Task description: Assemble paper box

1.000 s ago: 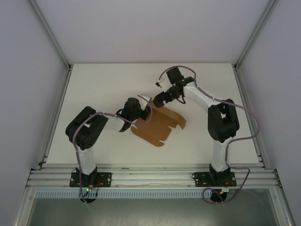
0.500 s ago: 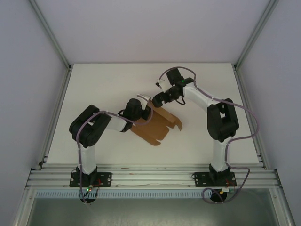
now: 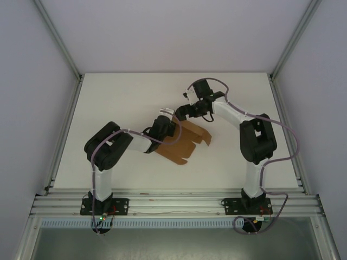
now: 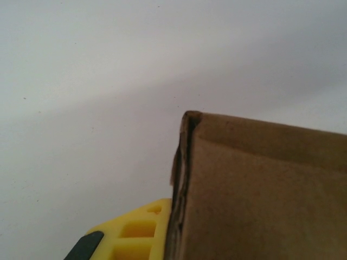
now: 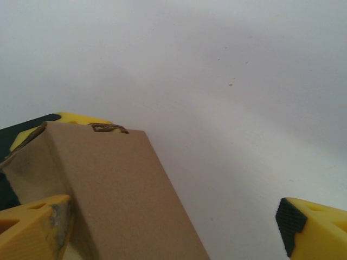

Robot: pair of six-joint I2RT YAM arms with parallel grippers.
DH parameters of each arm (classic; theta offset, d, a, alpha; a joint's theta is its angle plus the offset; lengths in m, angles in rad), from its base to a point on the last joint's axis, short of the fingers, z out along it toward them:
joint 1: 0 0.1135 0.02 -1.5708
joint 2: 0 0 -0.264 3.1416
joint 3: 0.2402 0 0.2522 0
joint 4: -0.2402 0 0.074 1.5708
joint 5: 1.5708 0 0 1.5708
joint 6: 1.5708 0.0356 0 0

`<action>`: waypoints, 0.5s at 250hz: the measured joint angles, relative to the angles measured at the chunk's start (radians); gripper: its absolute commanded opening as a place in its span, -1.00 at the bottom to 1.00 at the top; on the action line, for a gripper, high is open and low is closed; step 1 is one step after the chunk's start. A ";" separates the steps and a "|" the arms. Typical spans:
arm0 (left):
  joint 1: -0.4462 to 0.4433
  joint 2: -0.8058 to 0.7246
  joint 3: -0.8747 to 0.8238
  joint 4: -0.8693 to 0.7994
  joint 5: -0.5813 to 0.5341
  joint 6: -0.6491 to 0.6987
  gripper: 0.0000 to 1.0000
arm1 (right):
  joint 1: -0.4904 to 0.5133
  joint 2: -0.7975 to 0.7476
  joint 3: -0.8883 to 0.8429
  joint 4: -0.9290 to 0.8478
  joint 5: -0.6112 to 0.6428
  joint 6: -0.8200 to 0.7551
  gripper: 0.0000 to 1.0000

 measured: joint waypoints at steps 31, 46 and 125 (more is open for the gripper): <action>0.000 -0.063 -0.012 -0.076 -0.014 -0.006 -1.00 | 0.012 -0.068 -0.037 0.010 0.102 0.043 0.99; 0.003 -0.106 -0.012 -0.112 -0.031 -0.018 -1.00 | 0.011 -0.138 -0.079 0.024 0.173 0.071 1.00; 0.010 -0.284 -0.012 -0.224 -0.127 -0.142 -1.00 | -0.016 -0.537 -0.317 0.154 0.444 0.154 0.99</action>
